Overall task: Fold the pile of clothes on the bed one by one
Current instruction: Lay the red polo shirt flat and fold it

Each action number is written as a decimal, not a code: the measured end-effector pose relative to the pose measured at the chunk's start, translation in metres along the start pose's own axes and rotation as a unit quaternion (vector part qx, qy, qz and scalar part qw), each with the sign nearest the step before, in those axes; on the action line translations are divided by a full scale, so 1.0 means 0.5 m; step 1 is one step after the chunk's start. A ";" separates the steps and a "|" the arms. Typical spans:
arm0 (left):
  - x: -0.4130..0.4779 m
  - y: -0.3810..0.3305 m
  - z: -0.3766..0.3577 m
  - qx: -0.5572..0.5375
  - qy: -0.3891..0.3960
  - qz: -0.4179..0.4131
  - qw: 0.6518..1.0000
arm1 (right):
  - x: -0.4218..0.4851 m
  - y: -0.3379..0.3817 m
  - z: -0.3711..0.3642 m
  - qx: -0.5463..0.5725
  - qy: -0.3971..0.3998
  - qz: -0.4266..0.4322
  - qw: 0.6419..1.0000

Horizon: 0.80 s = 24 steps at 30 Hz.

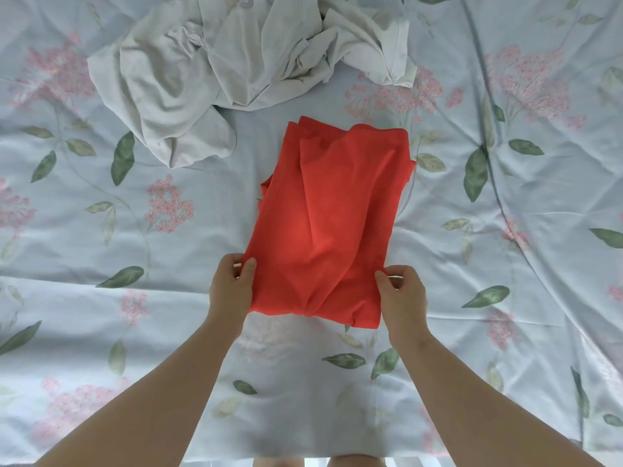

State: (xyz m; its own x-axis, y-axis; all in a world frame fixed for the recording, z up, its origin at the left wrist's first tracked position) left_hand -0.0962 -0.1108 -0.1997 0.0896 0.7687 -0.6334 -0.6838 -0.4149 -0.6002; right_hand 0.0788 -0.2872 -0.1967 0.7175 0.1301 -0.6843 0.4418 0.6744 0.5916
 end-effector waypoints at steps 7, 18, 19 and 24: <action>-0.043 0.051 0.008 0.129 0.080 -0.019 0.988 | -0.076 -0.090 -0.012 -0.110 0.070 -0.007 0.991; -0.116 0.028 0.017 0.132 0.057 -0.131 0.981 | -0.104 0.015 0.051 0.067 -0.095 0.106 0.988; -0.119 0.036 0.024 0.142 0.039 -0.131 0.980 | -0.107 0.011 0.059 0.020 -0.096 0.124 0.987; -0.124 0.111 0.037 0.249 0.073 -0.095 0.961 | -0.104 -0.097 0.093 -0.200 -0.051 0.118 0.971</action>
State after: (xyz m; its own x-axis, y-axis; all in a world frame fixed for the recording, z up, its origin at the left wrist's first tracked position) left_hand -0.1533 -0.1724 -0.1849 0.3228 0.7160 -0.6189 -0.9037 0.0389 -0.4263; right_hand 0.0450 -0.3606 -0.1698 0.8317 0.2563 -0.4925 0.0296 0.8653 0.5003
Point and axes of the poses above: each hand's wrist, its own x-axis towards the middle knuckle, its own z-axis out of the back of the hand, y = z × x, the point moved 3 cm from there along x, towards the middle knuckle
